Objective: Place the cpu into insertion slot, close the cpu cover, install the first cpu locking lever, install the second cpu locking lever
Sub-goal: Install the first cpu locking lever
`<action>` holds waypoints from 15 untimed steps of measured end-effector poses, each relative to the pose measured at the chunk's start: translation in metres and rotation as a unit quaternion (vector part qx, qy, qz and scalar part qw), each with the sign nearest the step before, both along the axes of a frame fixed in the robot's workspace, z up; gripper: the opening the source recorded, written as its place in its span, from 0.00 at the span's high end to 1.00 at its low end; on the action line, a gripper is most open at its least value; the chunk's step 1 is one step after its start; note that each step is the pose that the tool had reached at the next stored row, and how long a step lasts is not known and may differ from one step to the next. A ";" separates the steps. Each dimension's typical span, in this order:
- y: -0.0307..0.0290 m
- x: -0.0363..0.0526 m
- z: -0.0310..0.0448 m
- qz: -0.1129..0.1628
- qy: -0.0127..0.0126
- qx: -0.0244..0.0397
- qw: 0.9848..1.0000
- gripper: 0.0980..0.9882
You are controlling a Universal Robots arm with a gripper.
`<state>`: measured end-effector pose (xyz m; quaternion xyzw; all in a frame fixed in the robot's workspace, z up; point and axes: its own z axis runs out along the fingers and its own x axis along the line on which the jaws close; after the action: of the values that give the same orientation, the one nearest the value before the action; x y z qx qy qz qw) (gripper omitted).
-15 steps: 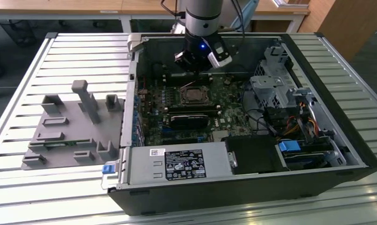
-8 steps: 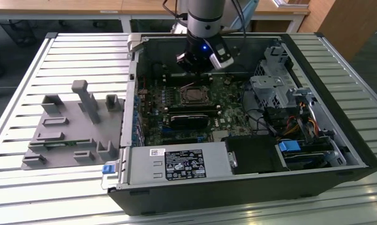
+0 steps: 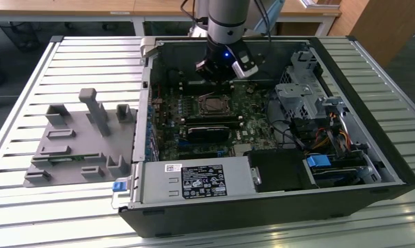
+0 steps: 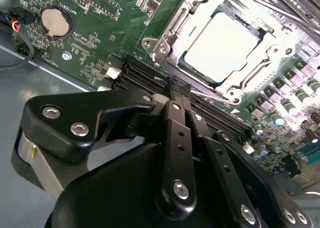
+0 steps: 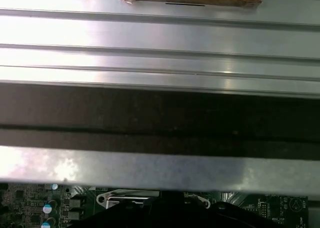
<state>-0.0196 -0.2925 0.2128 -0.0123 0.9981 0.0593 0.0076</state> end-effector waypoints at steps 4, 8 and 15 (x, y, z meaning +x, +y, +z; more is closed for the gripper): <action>0.0010 0.0009 -0.0032 0.000 0.000 0.000 1.000 0.99; 0.0021 0.0019 -0.0069 0.000 0.001 0.000 1.000 0.99; 0.0033 0.0033 -0.0116 0.000 0.002 -0.001 1.000 0.99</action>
<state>-0.0163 -0.2892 0.2012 -0.0121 0.9982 0.0587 0.0055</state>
